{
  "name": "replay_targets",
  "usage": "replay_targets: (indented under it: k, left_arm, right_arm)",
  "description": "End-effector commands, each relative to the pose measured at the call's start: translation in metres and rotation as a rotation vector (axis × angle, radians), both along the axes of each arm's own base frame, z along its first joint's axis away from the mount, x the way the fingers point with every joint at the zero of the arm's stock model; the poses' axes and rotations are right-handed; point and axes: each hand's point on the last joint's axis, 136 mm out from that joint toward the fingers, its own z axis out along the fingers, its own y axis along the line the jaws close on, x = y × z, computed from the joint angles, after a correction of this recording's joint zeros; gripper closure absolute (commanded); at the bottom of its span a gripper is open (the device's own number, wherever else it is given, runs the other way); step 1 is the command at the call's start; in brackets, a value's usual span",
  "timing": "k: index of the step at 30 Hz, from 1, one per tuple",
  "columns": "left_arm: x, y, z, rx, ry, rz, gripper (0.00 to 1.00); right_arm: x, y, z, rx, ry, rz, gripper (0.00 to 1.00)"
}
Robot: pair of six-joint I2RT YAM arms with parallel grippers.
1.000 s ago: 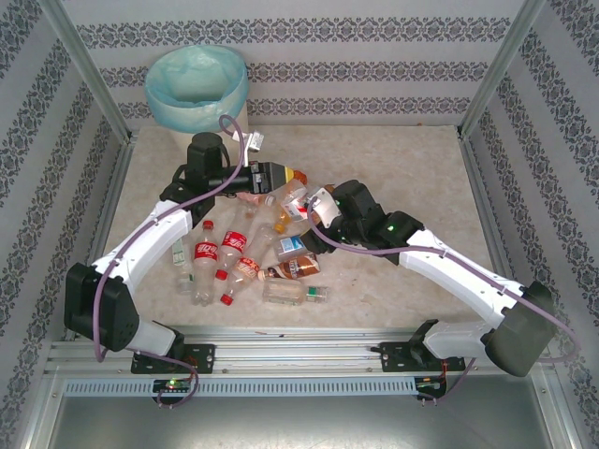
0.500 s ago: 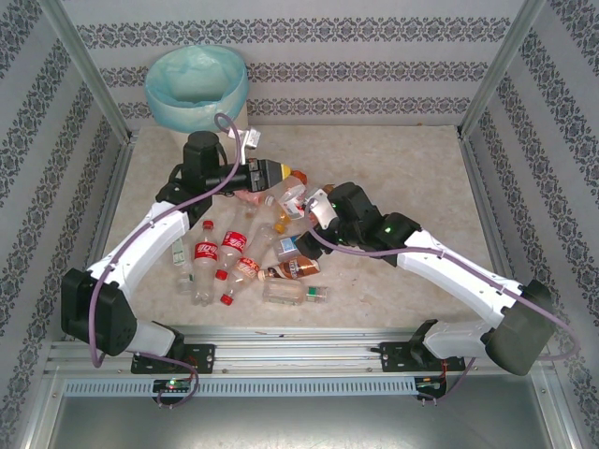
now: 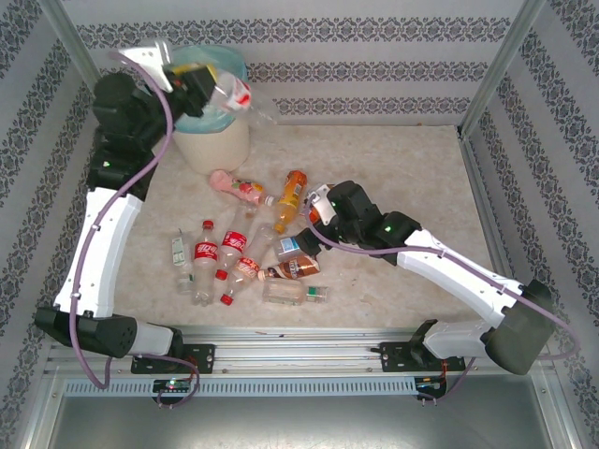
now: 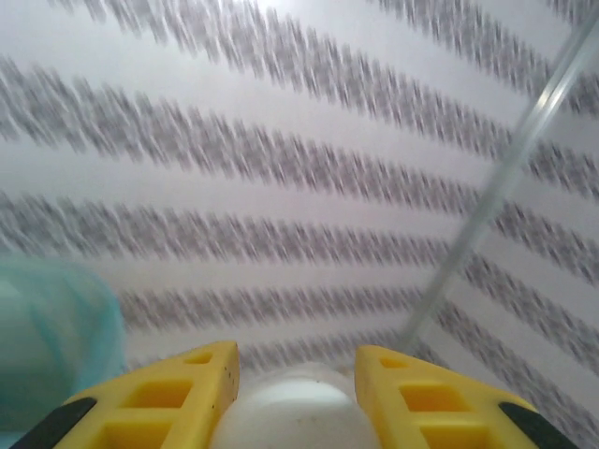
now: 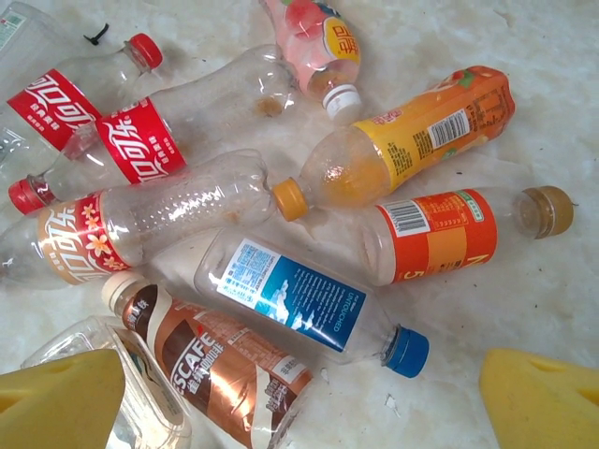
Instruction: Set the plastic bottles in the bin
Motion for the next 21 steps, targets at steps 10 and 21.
replay_targets:
  k: [10,21]
  left_arm:
    - [0.121,0.087,-0.015,0.339,0.108,0.509,1.0]
    - [0.228,0.095,-0.143,0.251,0.306,0.388,1.0]
  right_arm:
    - [-0.007,0.025,-0.013,0.008,0.087,0.022,0.07]
    - [-0.02,0.035,-0.038,-0.066,0.151,0.042,0.09]
